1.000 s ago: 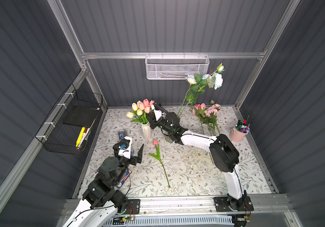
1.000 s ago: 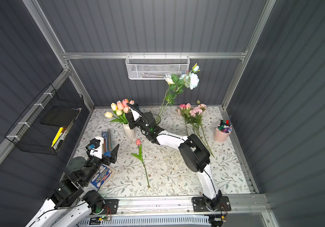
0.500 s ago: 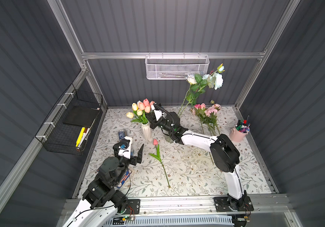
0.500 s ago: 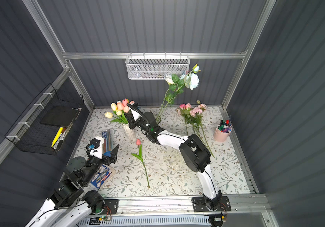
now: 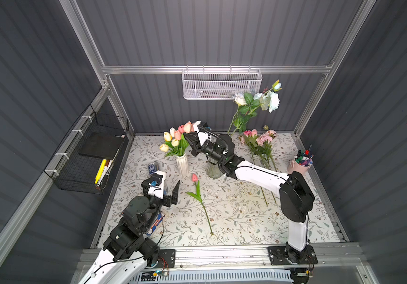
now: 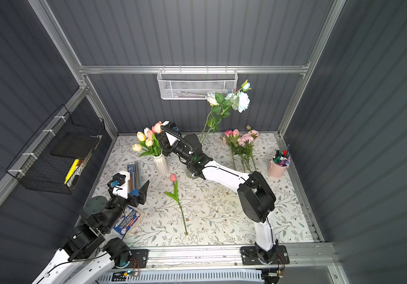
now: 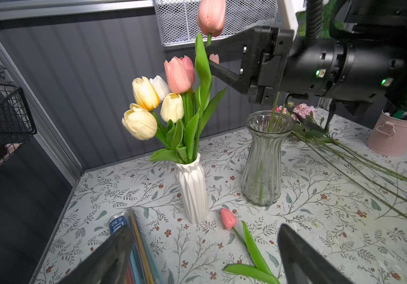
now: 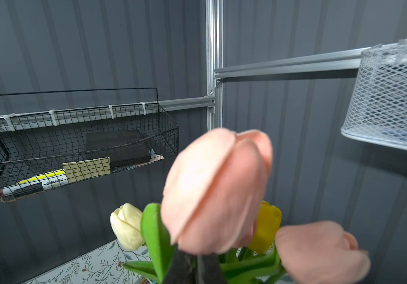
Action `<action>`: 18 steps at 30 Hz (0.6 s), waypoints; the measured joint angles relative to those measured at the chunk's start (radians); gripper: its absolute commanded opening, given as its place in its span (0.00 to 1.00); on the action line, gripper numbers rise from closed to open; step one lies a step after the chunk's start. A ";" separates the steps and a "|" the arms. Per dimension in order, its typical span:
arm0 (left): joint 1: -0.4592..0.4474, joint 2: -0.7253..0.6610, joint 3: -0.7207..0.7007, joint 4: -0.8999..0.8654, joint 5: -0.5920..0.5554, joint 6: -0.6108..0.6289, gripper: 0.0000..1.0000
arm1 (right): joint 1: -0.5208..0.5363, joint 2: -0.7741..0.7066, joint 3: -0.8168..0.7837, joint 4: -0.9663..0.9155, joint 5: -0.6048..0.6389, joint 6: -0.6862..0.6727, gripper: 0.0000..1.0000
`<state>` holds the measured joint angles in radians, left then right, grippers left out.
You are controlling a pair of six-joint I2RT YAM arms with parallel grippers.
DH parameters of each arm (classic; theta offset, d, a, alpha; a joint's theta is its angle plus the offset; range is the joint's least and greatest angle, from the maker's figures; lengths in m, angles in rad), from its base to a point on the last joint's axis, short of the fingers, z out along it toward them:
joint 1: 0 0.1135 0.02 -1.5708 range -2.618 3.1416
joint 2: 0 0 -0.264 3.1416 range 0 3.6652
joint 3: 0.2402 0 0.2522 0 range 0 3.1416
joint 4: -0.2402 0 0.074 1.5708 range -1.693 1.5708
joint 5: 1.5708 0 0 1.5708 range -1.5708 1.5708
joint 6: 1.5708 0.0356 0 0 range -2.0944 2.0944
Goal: Pick out pink flowers from the vase
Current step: Pick up the flower from the vase.
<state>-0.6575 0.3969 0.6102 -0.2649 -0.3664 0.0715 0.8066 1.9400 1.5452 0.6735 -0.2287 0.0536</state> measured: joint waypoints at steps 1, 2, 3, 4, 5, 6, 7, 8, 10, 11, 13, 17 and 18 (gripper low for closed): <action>0.000 0.000 0.000 0.000 0.000 0.000 0.93 | 0.000 -0.003 0.000 -0.003 0.000 -0.002 0.00; 0.000 0.000 0.000 0.000 0.000 0.000 0.93 | 0.000 -0.008 0.000 -0.009 0.000 -0.006 0.00; 0.000 0.000 0.000 0.000 0.000 0.000 0.93 | 0.000 -0.012 0.000 -0.015 -0.001 -0.010 0.00; 0.000 0.000 0.000 0.000 0.000 0.000 0.93 | 0.000 -0.016 0.000 -0.021 -0.001 -0.011 0.00; 0.000 0.000 0.000 0.000 0.000 0.000 0.93 | 0.000 -0.021 0.001 -0.029 -0.001 -0.014 0.00; 0.000 0.000 0.000 0.000 0.000 0.000 0.92 | 0.000 -0.026 0.005 -0.043 -0.002 -0.017 0.00; 0.000 0.000 0.000 -0.001 0.000 0.000 0.92 | 0.000 -0.032 0.007 -0.053 -0.003 -0.019 0.00; 0.000 0.000 0.000 -0.001 0.000 0.000 0.91 | 0.000 -0.040 0.010 -0.065 -0.004 -0.022 0.00; 0.000 0.000 0.000 -0.003 0.000 0.000 0.90 | 0.000 -0.057 0.016 -0.083 -0.004 -0.029 0.00; 0.000 0.000 0.000 -0.003 0.001 0.000 0.90 | 0.000 -0.067 0.020 -0.092 -0.004 -0.033 0.00; 0.000 0.000 0.000 -0.003 0.001 0.000 0.89 | 0.000 -0.086 0.032 -0.111 -0.003 -0.039 0.00; 0.000 0.000 0.000 -0.003 0.006 0.000 0.88 | 0.000 -0.114 0.069 -0.145 -0.003 -0.058 0.00; 0.000 0.000 0.000 -0.003 0.009 0.000 0.88 | 0.000 -0.121 0.079 -0.156 -0.004 -0.063 0.00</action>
<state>-0.6575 0.3973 0.6102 -0.2680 -0.3576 0.0715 0.8066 1.8194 1.6245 0.5175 -0.2325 -0.0090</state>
